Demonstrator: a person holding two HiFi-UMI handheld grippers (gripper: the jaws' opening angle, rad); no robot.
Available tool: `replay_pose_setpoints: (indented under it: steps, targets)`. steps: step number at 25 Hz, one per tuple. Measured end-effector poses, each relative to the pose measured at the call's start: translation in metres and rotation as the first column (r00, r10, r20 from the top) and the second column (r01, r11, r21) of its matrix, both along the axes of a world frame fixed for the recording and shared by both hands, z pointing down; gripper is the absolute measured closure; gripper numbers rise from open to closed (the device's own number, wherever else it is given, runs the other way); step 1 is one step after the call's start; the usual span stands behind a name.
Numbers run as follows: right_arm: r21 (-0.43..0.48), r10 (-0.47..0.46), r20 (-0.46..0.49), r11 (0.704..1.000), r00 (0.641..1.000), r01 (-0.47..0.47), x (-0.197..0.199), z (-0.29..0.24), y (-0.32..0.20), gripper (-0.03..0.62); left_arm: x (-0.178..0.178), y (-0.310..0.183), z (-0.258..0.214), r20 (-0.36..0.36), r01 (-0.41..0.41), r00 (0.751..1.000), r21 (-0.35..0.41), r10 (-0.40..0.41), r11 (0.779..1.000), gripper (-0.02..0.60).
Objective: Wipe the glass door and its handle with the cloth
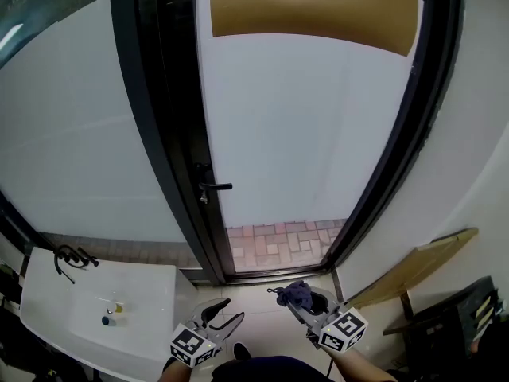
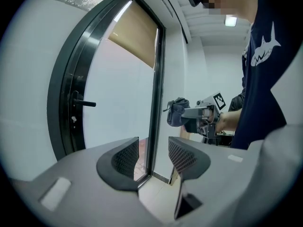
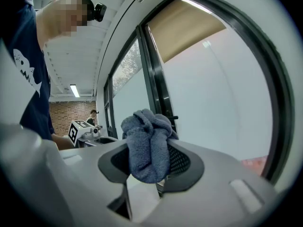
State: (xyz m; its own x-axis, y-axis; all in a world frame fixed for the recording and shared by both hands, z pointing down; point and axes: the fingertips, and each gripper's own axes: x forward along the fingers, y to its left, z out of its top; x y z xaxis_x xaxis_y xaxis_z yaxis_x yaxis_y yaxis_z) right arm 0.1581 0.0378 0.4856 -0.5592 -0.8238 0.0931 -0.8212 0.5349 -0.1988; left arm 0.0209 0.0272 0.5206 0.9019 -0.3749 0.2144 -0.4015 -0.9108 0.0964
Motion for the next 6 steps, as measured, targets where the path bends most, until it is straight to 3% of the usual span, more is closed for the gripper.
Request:
replay_pose_setpoints:
  steps: [6]
  targets:
    - [0.006, -0.026, 0.016, 1.000, 1.000, 0.025, 0.009, -0.001, 0.046, 0.445, 0.013, 0.048, 0.000, -0.001, 0.014, 1.000, -0.009, -0.014, 1.000, 0.390]
